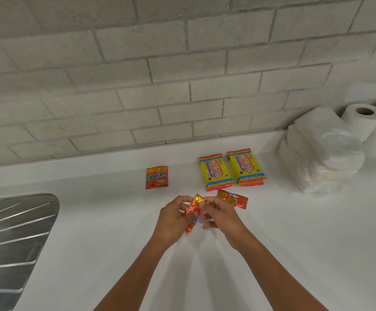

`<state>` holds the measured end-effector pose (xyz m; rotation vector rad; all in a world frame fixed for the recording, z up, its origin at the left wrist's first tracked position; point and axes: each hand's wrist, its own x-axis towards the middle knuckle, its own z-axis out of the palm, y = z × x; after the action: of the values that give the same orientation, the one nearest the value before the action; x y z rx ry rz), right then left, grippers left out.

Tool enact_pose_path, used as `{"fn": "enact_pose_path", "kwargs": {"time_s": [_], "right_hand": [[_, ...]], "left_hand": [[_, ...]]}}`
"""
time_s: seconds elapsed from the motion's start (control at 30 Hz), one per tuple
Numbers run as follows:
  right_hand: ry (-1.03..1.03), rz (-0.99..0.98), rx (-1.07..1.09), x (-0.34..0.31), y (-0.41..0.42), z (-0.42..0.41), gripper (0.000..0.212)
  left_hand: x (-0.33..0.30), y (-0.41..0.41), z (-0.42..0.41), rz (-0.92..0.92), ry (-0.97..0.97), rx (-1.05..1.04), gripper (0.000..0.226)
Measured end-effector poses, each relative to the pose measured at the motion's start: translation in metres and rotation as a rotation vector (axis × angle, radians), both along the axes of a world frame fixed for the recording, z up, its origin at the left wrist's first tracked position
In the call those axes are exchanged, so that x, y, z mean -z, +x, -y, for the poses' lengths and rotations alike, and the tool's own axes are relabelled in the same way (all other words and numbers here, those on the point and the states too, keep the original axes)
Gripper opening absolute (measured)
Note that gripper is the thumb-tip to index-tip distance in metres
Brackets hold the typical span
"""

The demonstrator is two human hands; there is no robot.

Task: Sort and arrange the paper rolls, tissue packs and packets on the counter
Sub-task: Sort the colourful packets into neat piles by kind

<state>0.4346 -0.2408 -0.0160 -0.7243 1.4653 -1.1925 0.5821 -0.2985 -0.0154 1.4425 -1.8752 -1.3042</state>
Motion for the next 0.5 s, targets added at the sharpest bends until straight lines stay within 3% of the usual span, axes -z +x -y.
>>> {"fn": "enact_pose_path", "kwargs": {"time_s": [0.5], "right_hand": [[0.019,-0.065,-0.008,0.001,0.017,0.027,0.009]], "left_hand": [[-0.002,0.032,0.002,-0.051,0.010,-0.084,0.029]]}}
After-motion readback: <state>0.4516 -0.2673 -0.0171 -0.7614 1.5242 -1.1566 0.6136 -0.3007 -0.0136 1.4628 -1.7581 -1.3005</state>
